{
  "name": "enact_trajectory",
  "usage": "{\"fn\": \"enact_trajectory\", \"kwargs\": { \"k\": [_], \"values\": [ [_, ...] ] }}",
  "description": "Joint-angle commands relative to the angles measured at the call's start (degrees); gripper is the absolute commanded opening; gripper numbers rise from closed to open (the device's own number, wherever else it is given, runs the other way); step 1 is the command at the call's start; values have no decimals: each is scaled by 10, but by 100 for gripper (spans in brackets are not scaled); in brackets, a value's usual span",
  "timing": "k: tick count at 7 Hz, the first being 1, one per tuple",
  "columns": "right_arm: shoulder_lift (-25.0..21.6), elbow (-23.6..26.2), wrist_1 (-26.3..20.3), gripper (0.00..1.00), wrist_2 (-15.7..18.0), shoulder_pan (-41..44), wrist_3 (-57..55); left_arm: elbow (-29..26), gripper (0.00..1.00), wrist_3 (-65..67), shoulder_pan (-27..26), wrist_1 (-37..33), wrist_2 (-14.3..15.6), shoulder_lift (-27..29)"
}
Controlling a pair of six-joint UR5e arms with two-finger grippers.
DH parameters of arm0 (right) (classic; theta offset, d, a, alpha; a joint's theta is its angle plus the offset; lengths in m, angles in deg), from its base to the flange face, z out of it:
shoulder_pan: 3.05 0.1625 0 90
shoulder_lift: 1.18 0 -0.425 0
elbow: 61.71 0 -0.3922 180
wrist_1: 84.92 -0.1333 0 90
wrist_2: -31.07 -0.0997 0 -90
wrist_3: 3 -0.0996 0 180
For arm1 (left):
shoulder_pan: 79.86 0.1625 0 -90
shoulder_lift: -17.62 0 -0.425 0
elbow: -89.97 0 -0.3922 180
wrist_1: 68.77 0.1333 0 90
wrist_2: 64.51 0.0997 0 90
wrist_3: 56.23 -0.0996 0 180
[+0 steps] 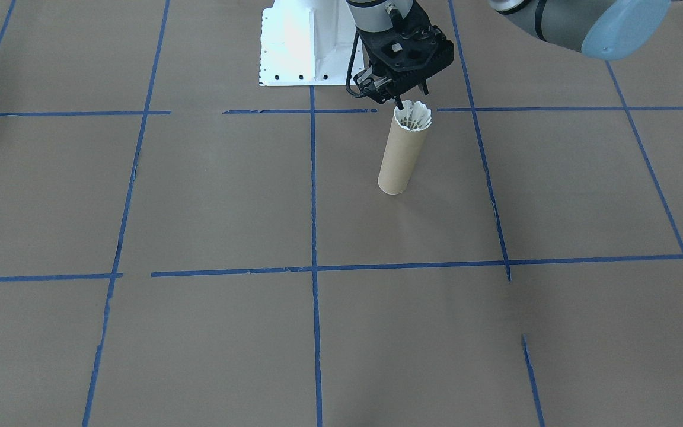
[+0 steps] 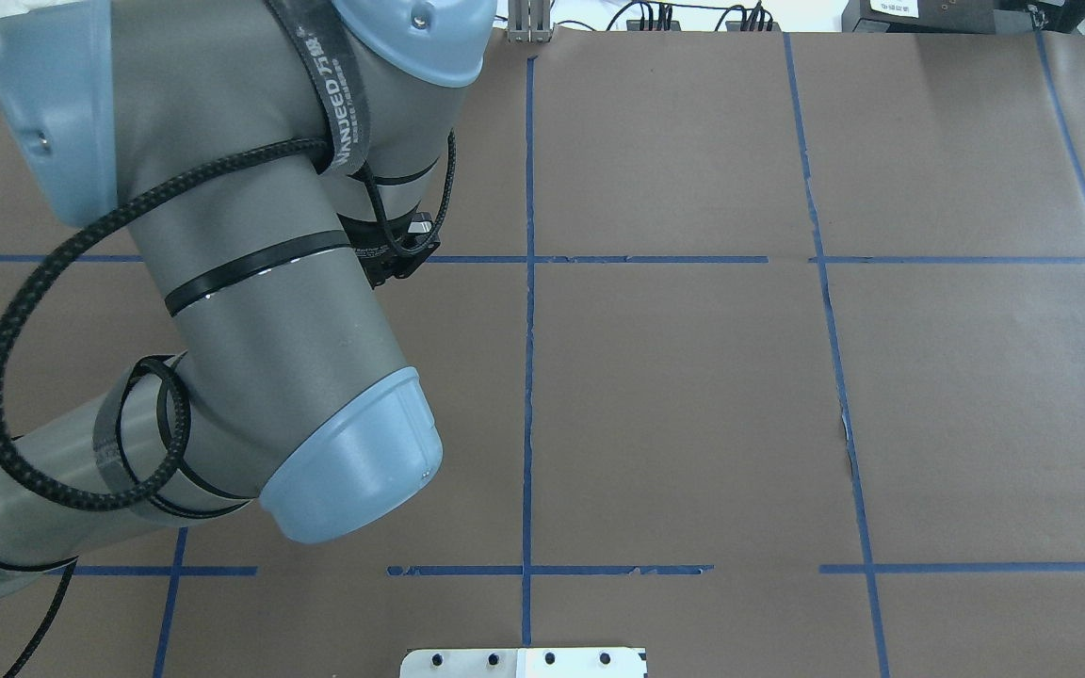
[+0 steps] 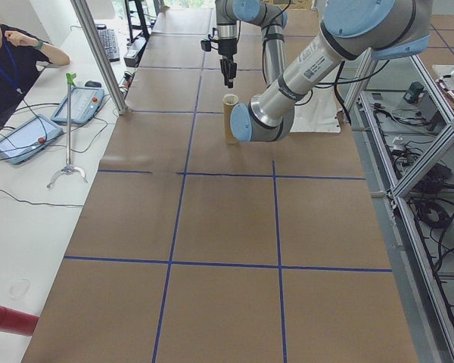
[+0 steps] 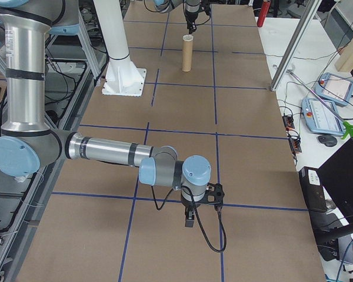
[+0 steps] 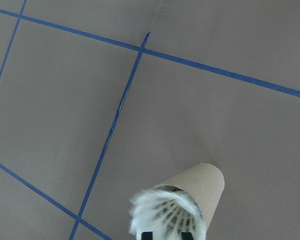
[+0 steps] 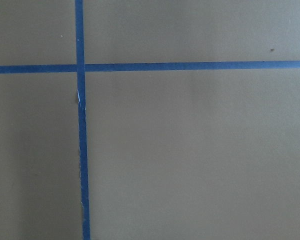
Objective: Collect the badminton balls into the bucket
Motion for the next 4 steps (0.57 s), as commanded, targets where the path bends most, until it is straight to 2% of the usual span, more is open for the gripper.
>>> {"fn": "enact_trajectory", "kwargs": {
  "k": [1,2,3,4],
  "values": [
    [1,0,0,100,0,0,0,8,100,-10,0,1,9,-3],
    [1,0,0,100,0,0,0,34,100,-39,-3,-1,8,-12],
    [1,0,0,100,0,0,0,102,100,-69,-12,-21,7,-52],
    [1,0,0,100,0,0,0,125,100,-99,-60,-95,3,-93]
  ]
}}
